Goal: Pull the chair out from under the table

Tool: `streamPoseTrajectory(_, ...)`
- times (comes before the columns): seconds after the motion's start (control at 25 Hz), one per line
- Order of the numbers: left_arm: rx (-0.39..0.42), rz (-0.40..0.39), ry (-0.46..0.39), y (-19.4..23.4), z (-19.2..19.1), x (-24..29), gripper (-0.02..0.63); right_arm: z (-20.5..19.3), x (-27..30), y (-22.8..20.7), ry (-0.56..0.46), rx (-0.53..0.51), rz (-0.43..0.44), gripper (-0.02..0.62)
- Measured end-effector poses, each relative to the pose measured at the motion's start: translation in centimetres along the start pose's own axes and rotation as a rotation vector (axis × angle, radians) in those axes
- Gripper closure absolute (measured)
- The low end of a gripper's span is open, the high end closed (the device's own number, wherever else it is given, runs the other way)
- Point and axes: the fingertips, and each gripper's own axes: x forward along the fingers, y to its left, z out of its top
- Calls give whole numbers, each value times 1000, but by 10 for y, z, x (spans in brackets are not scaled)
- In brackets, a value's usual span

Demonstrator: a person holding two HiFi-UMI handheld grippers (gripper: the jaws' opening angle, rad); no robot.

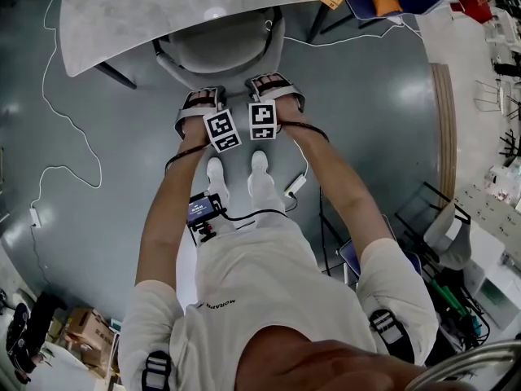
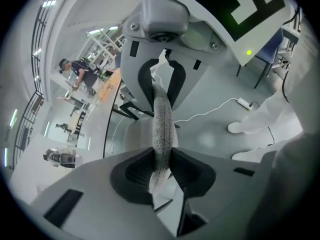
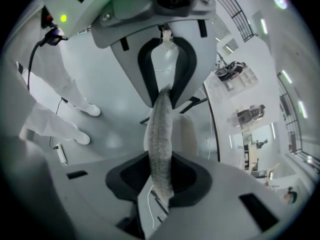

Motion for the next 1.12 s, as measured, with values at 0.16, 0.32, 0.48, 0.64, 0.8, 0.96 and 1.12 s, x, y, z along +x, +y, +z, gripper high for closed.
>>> streamPoseTrajectory(0.16,-7,11,20,-1,0,0,515,0,-1,1,-1,37,6,492)
streamPoseTrajectory(0.32,-30,7,23,1,1,0,522,-1,0,-1,-3,36,18,495)
streamPoseTrajectory(0.48,-30,-5,38,-3,2,-1,528,-2,1,1,7,42,0,495)
streamPoseTrajectory(0.64,-31,-3,47,-8,-1,-5,529,3,-2,6,8,50,-5,495)
streamPoseTrajectory(0.8,-52,8,48,-12,-3,-11,529,8,-8,12,1,45,-8,495)
streamPoseTrajectory(0.96,-50,-5,52,-21,0,-15,529,8,-13,21,7,51,-10,495)
streamPoseTrajectory(1.12,-55,-20,50,-32,3,-22,529,9,-18,31,1,45,3,495)
